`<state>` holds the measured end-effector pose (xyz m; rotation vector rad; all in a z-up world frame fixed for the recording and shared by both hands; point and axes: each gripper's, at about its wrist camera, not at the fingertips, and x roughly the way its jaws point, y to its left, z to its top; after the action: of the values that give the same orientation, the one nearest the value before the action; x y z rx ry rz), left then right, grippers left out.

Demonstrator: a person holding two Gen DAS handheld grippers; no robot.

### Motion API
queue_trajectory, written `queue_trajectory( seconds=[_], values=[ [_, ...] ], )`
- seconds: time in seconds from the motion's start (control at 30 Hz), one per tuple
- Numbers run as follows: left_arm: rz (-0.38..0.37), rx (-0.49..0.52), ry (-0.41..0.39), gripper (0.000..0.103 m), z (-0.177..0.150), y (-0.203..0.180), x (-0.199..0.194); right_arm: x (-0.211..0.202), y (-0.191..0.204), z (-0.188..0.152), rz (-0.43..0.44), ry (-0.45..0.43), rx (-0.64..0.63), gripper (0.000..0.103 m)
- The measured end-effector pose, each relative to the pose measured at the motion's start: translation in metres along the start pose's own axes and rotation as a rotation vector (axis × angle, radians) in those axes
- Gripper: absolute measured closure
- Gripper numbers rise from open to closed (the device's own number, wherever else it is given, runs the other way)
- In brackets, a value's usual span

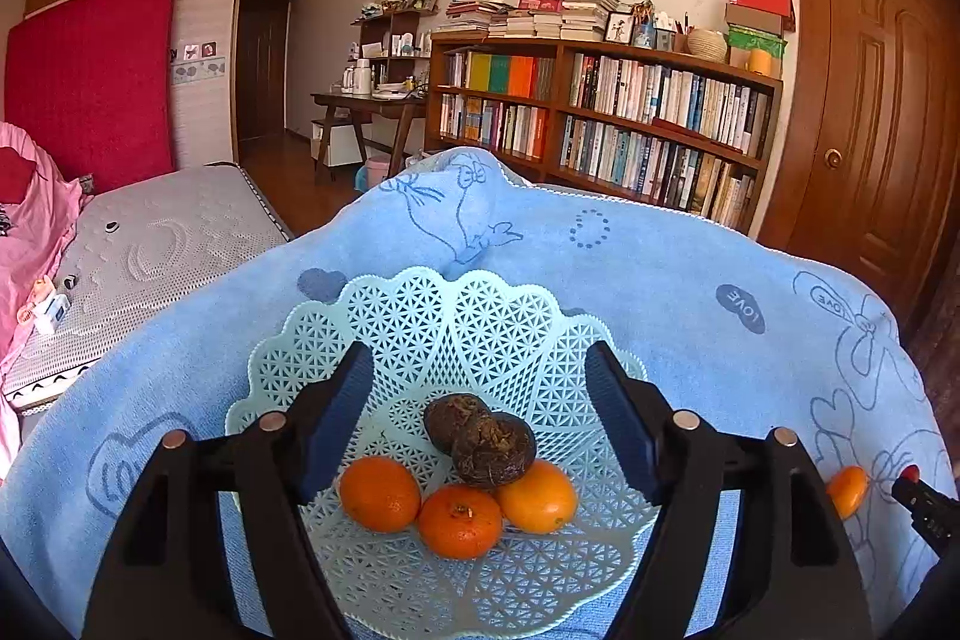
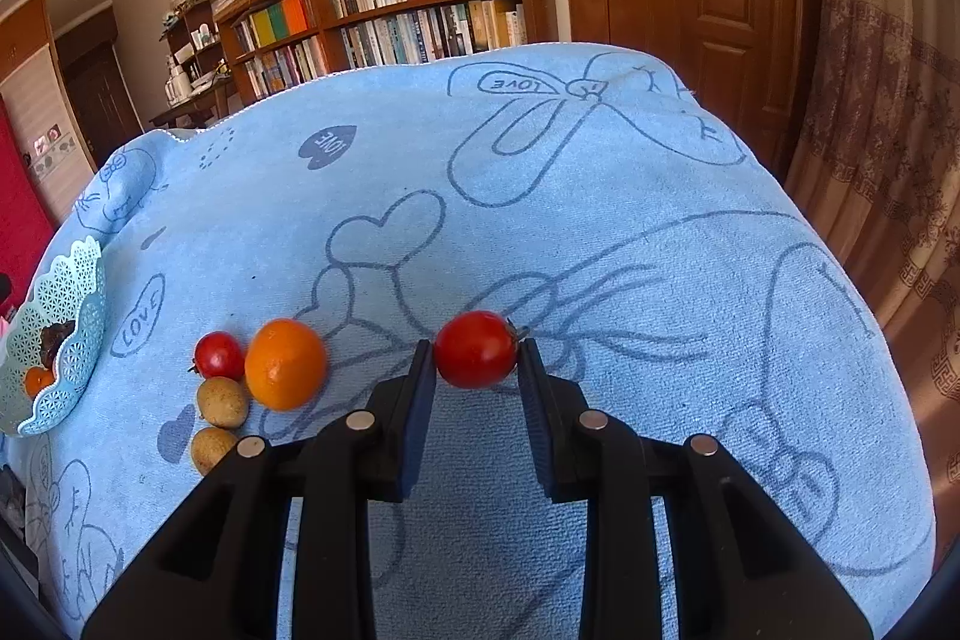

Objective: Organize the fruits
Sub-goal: 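Carry the cherry tomato over the basket and open the right tool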

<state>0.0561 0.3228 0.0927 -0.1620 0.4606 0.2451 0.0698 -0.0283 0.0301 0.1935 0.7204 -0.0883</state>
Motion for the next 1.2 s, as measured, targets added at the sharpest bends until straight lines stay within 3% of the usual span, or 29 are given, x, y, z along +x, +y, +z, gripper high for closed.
queue_trajectory(
  seconds=[0.3, 0.6, 0.83, 1.2],
  values=[
    [-0.085, 0.008, 0.007, 0.016, -0.001, -0.011, -0.009, -0.012, 0.024, 0.005, 0.051, -0.02, -0.031, 0.074],
    [-0.098, 0.0, -0.002, 0.011, -0.001, -0.01, -0.015, -0.025, 0.089, 0.021, 0.185, -0.036, -0.119, 0.074],
    [0.002, -0.038, -0.055, 0.008, 0.008, 0.013, -0.016, -0.026, 0.156, 0.028, 0.302, -0.018, -0.198, 0.074],
    [0.088, -0.184, -0.065, 0.007, 0.017, 0.058, -0.015, -0.02, 0.251, 0.021, 0.428, 0.023, -0.338, 0.074]
  ],
)
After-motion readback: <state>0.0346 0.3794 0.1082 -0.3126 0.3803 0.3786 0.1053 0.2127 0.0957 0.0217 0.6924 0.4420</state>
